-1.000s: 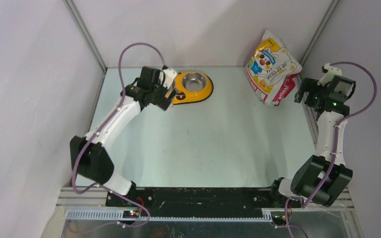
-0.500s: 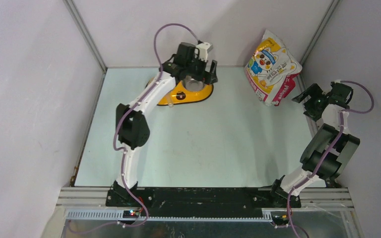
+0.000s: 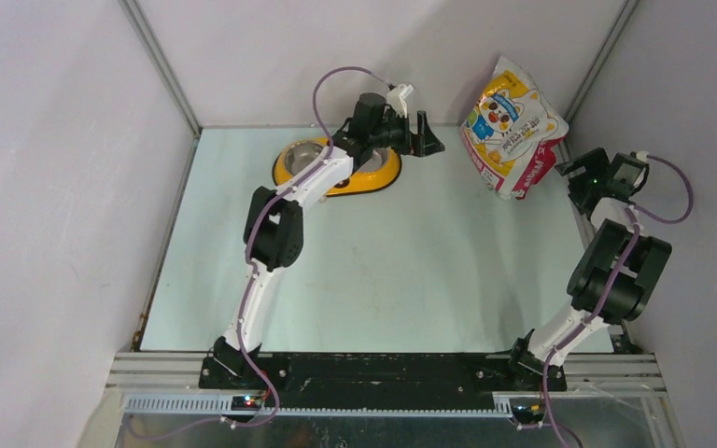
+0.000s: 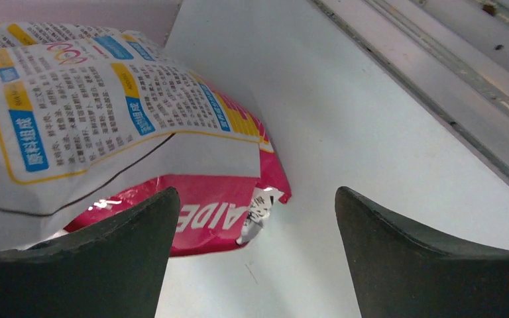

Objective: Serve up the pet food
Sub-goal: Move the pet food bag to the center of the board.

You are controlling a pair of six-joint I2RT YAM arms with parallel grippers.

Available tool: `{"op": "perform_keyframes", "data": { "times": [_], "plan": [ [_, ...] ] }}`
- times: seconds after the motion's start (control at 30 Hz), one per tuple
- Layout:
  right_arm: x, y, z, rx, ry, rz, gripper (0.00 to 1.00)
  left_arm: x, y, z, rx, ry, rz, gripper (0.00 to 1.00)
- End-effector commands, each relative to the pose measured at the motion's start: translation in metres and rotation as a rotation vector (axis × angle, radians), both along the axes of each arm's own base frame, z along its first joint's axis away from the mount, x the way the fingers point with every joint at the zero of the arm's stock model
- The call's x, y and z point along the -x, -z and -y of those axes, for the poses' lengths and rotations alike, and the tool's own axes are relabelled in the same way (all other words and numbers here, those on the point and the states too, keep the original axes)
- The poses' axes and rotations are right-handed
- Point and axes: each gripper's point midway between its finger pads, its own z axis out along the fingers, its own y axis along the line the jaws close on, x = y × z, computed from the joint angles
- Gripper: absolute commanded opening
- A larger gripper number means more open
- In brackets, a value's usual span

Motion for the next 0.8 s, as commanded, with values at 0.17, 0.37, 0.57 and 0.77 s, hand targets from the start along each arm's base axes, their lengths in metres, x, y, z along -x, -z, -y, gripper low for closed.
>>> {"op": "perform_keyframes", "data": {
  "times": [0.17, 0.37, 0.57, 0.77],
  "plan": [
    [-0.059, -0.017, 0.012, -0.011, 0.027, 0.138, 0.89, -0.017, -0.041, 0.027, 0.280, 0.029, 0.061, 1.00],
    [-0.045, -0.020, 0.007, -0.128, -0.008, 0.148, 0.83, -0.024, -0.045, 0.032, 0.340, 0.011, 0.065, 1.00],
    [-0.011, -0.045, 0.015, -0.101, 0.056, 0.198, 0.81, -0.031, -0.036, 0.036, 0.345, -0.001, 0.083, 1.00],
    [-0.009, -0.064, 0.029, -0.061, 0.150, 0.273, 0.78, -0.036, -0.026, 0.041, 0.366, -0.008, 0.095, 1.00]
  ]
}}
